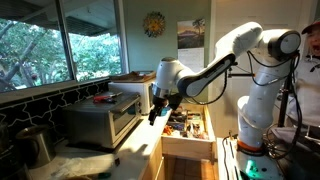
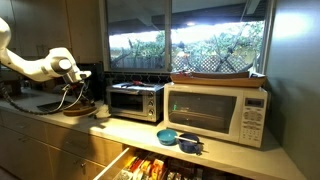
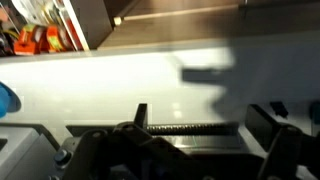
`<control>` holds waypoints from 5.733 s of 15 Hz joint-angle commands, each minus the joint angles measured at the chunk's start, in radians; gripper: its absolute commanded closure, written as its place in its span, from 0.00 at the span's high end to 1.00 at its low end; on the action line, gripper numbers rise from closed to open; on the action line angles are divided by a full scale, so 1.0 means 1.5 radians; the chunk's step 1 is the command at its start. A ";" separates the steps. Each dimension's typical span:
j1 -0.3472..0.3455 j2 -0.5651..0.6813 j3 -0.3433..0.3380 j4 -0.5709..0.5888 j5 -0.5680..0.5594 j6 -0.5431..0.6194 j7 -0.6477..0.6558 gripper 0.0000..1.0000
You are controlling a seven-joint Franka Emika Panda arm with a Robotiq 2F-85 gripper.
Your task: Pick up the black paper clip and put it in the brown bowl
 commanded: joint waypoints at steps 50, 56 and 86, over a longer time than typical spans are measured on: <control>0.143 0.462 -0.051 0.354 -0.044 0.069 -0.641 1.00; 0.142 0.516 -0.053 0.383 -0.042 0.125 -0.648 0.91; 0.166 0.497 0.024 0.485 -0.011 0.159 -0.723 0.08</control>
